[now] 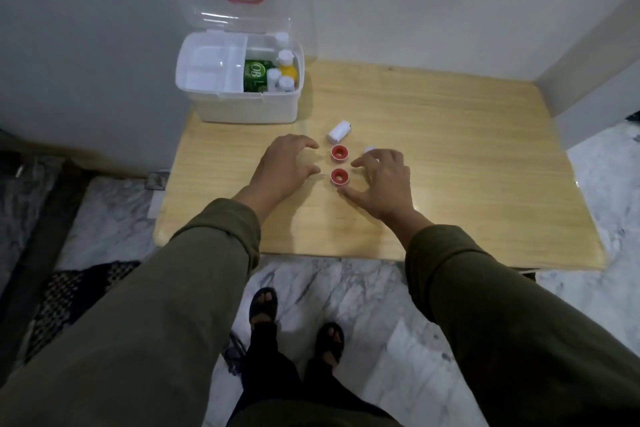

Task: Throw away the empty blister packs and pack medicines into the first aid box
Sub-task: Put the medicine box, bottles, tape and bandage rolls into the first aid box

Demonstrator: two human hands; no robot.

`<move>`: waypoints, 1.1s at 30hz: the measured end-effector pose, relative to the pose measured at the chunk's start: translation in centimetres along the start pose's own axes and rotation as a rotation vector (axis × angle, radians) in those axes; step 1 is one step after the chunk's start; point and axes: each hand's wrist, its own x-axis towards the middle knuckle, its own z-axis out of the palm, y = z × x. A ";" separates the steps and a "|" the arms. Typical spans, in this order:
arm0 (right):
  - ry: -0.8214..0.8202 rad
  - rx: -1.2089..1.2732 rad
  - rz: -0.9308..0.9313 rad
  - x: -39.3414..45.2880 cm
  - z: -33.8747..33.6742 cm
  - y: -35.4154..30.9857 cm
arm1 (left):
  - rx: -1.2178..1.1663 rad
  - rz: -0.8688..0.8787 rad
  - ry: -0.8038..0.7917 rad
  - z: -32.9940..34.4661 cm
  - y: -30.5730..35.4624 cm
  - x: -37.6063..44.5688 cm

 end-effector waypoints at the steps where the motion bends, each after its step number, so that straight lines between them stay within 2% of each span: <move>1: 0.019 0.015 0.014 -0.2 0.3 0.3 | 0.007 -0.001 0.009 0.4 0.0 0.1; 6: 0.053 0.051 0.032 -0.4 1.7 1.2 | 0.054 -0.003 0.051 1.7 0.0 1.5; 10: 0.089 0.074 0.027 0.3 2.4 1.3 | 0.098 0.059 0.036 2.1 0.1 2.7; 22: 0.106 0.106 -0.009 1.2 2.9 1.4 | 0.245 0.242 -0.132 2.8 0.2 5.3; 27: 0.108 0.134 -0.005 1.0 2.7 1.7 | 0.254 0.231 -0.117 3.1 0.7 5.3; 33: 0.104 0.176 0.012 0.8 0.9 1.4 | 0.198 0.158 -0.022 2.1 0.7 4.1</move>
